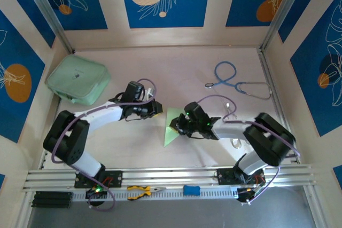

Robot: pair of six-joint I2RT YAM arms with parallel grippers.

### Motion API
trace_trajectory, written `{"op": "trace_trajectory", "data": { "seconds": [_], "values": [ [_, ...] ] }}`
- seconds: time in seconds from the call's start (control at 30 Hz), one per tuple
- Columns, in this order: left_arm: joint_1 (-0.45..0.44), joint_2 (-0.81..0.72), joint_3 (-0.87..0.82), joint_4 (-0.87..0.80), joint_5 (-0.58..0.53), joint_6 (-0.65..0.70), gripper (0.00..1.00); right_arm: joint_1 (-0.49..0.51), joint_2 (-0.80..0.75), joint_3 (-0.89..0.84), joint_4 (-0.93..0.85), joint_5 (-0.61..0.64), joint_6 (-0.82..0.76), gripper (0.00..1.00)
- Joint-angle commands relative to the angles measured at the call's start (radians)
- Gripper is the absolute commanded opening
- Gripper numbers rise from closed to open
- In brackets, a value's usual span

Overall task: Fold a paper plane with a square sheet of paper (pick it up from the middle)
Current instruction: Fold the wing for the fifth time at the center of the table.

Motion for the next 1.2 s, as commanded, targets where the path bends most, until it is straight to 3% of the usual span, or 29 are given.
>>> {"op": "trace_trajectory", "data": {
  "seconds": [0.0,0.33,0.47,1.17],
  "values": [
    [-0.041,0.046,0.047,0.024,0.041,0.004,0.17,-0.061,-0.095,-0.039,-0.149,0.011,-0.117,0.22],
    [-0.103,0.183,0.149,-0.044,-0.005,0.03,0.15,-0.212,-0.204,-0.116,-0.209,-0.112,-0.218,0.23],
    [-0.102,0.231,0.172,-0.052,-0.019,0.05,0.14,-0.225,-0.189,-0.115,-0.207,-0.156,-0.249,0.3],
    [-0.047,0.317,0.019,0.096,0.05,0.014,0.13,-0.237,-0.027,-0.065,-0.118,-0.258,-0.279,0.34]
  ]
}}
